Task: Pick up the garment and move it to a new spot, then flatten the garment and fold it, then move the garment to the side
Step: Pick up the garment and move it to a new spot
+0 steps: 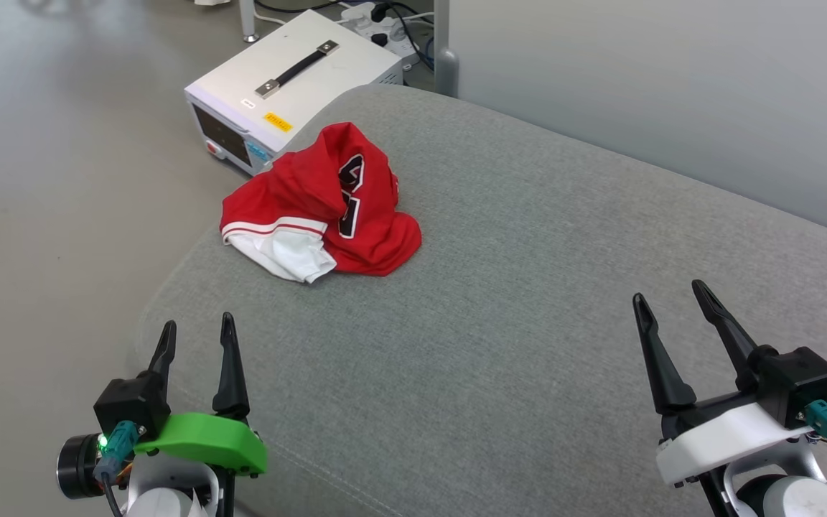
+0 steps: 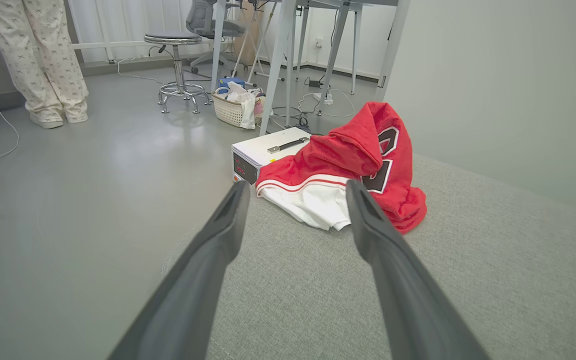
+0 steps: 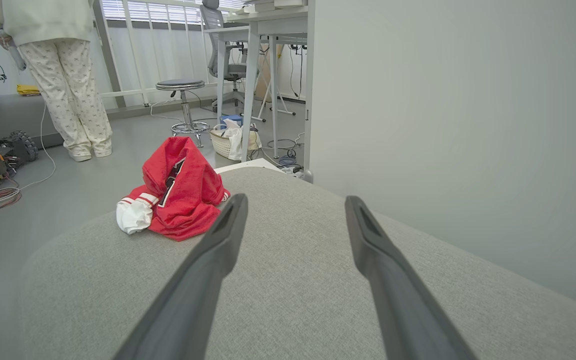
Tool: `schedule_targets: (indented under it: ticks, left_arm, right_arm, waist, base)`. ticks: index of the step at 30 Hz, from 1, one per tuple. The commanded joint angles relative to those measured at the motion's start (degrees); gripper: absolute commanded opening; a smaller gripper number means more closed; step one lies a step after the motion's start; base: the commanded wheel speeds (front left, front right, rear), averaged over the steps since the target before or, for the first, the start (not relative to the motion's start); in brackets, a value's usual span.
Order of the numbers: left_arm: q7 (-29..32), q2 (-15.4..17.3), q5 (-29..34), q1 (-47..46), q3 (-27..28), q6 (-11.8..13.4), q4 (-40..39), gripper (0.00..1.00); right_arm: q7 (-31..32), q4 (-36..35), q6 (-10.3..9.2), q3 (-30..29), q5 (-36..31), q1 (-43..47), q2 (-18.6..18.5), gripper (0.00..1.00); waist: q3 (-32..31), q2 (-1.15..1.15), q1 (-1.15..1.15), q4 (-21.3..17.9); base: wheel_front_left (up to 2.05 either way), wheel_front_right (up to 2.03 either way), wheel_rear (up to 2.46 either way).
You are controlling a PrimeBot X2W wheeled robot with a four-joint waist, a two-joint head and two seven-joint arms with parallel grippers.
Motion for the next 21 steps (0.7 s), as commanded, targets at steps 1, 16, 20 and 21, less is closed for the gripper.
schedule_targets:
  ticks: [1,16,20,21]
  left_arm:
    - [-0.72,-0.26,-0.65,-1.54,0.15,0.02,0.25,1.0]
    - [-2.49,-0.3,-3.65,-7.24,-0.67,-0.39,4.5,1.0]
    - [-2.96,0.22,-4.01,-12.6,-0.79,-1.46,8.8,1.0]
    - [-3.06,0.81,-4.25,-14.44,-0.72,-1.85,10.17,1.0]
  right_arm:
    - [-0.51,-0.63,-0.04,0.13,0.48,-1.12,-0.48,1.0]
    - [1.82,-4.91,-0.04,0.38,1.6,-4.07,-3.44,1.0]
    - [2.92,-6.8,-0.04,0.38,2.01,-5.76,-4.63,1.0]
    - [3.2,-7.3,-0.04,0.52,2.15,-6.28,-4.97,1.0]
  waist:
    - [0.45,0.0,0.0,1.07]
    - [6.57,0.0,0.0,2.32]
    - [10.34,0.0,0.0,0.72]
    - [11.62,0.0,0.0,-0.02]
  base:
    - [0.0,0.0,0.0]
    - [0.0,0.0,0.0]
    - [0.0,0.0,0.0]
    - [0.0,0.0,0.0]
